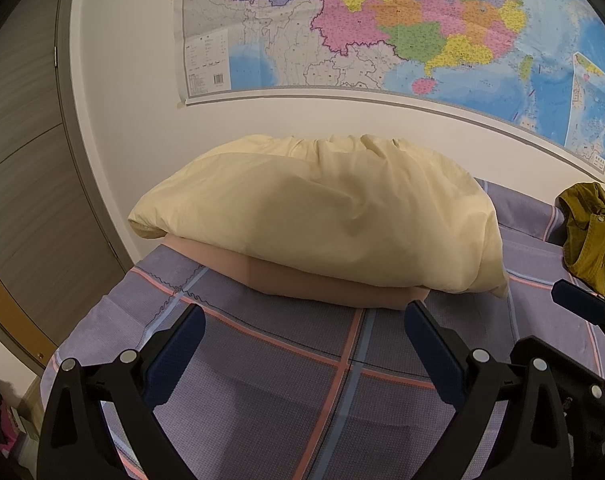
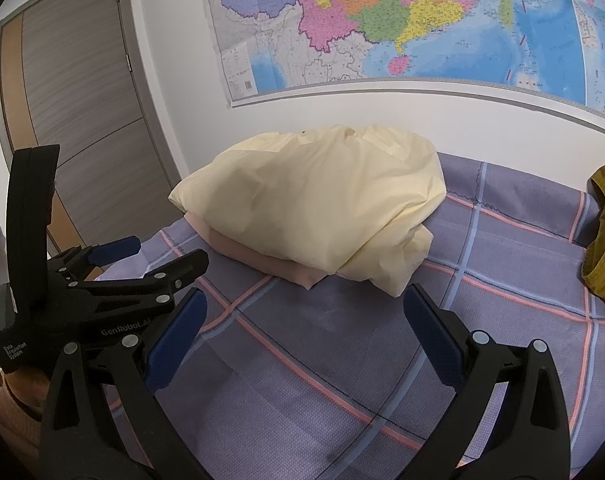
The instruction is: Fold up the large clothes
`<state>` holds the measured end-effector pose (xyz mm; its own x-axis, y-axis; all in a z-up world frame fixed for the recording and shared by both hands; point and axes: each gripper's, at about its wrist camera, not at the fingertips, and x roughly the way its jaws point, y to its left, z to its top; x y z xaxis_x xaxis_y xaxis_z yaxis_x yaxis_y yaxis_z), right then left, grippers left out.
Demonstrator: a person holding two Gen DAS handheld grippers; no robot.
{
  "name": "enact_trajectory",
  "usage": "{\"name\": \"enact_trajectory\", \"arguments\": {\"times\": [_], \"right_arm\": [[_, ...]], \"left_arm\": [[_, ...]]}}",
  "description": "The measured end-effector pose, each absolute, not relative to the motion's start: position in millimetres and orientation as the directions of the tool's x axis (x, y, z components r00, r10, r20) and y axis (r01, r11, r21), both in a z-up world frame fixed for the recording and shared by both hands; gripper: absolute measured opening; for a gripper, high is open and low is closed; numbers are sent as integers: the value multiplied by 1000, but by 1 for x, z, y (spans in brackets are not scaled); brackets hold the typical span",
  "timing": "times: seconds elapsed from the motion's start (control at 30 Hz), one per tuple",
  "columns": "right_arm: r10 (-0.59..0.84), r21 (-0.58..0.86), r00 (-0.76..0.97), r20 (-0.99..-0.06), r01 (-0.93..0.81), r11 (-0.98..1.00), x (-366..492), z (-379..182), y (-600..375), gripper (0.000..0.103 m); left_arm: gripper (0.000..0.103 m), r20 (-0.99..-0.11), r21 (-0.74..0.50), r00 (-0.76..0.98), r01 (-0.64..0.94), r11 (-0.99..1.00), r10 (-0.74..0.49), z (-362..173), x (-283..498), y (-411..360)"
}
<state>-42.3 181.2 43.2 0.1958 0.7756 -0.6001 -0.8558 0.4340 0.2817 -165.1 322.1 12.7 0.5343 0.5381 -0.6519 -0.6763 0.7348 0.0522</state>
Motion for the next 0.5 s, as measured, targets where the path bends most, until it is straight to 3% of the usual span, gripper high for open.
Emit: {"name": "enact_trajectory", "arguments": {"times": [0.5], "right_arm": [[778,283,209,-593,-850,444,-45,46,180,97]], "left_arm": [[96,-644,51,543,-672,738,539,16,-167,315]]}}
